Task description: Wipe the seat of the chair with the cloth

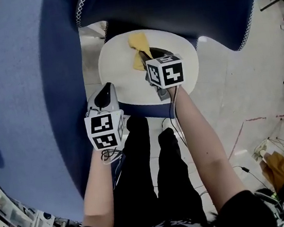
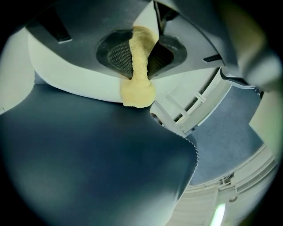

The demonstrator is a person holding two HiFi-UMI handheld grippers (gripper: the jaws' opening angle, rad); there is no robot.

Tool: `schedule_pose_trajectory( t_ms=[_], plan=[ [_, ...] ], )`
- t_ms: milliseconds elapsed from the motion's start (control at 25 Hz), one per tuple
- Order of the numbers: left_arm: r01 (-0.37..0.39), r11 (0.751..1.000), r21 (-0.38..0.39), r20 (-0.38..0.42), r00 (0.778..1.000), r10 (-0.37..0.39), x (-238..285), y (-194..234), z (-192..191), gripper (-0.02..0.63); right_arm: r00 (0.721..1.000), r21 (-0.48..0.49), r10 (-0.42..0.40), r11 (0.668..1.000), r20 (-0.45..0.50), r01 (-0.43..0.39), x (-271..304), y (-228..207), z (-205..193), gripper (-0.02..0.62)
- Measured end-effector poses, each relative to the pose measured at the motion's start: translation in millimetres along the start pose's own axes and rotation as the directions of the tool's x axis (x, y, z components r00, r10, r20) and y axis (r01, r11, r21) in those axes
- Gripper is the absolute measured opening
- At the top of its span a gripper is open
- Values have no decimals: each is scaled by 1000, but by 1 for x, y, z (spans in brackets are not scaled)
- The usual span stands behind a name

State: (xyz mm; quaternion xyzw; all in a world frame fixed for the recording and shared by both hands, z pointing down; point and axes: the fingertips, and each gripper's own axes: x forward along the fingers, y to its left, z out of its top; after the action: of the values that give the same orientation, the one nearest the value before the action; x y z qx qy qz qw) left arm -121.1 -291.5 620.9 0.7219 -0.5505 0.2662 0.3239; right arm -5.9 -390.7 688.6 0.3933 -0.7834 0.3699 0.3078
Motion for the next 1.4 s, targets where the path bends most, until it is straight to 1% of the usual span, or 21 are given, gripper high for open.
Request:
schedule_pose_trajectory(
  t_ms=[160,400,520,640,840,960,1160,1280,1400],
  plan=[
    [22,999,27,-8,1000,-22,0,-8,2,21,999,70,-37,997,10,37,-15,-21,-10,86],
    [65,995,78,-20,998,-64,1,-26,5,21,997,108,-68,992,24,65,-39,-36,-20,86],
    [91,990,110,-28,996,-88,9,-43,8,21,996,141,-91,986,26,86,-52,-57,-26,87],
    [108,985,132,-34,994,-105,17,-66,13,21,993,149,-119,982,17,115,-70,-87,-34,87],
    [122,983,138,-42,992,-117,20,-88,8,21,986,164,-169,973,9,165,-96,-121,-52,87],
    [129,980,150,-42,991,-124,20,-97,5,21,982,184,-189,965,3,186,-109,-135,-65,87],
    [137,968,212,-39,991,-132,13,-115,-2,21,972,211,-235,949,-22,234,-128,-151,-89,87],
    [144,970,195,-36,990,-139,7,-123,-10,21,968,229,-248,941,-31,249,-137,-153,-102,87],
    [141,976,167,-25,990,-139,0,-115,-20,21,973,221,-229,948,-22,228,-135,-137,-104,87]
  ],
)
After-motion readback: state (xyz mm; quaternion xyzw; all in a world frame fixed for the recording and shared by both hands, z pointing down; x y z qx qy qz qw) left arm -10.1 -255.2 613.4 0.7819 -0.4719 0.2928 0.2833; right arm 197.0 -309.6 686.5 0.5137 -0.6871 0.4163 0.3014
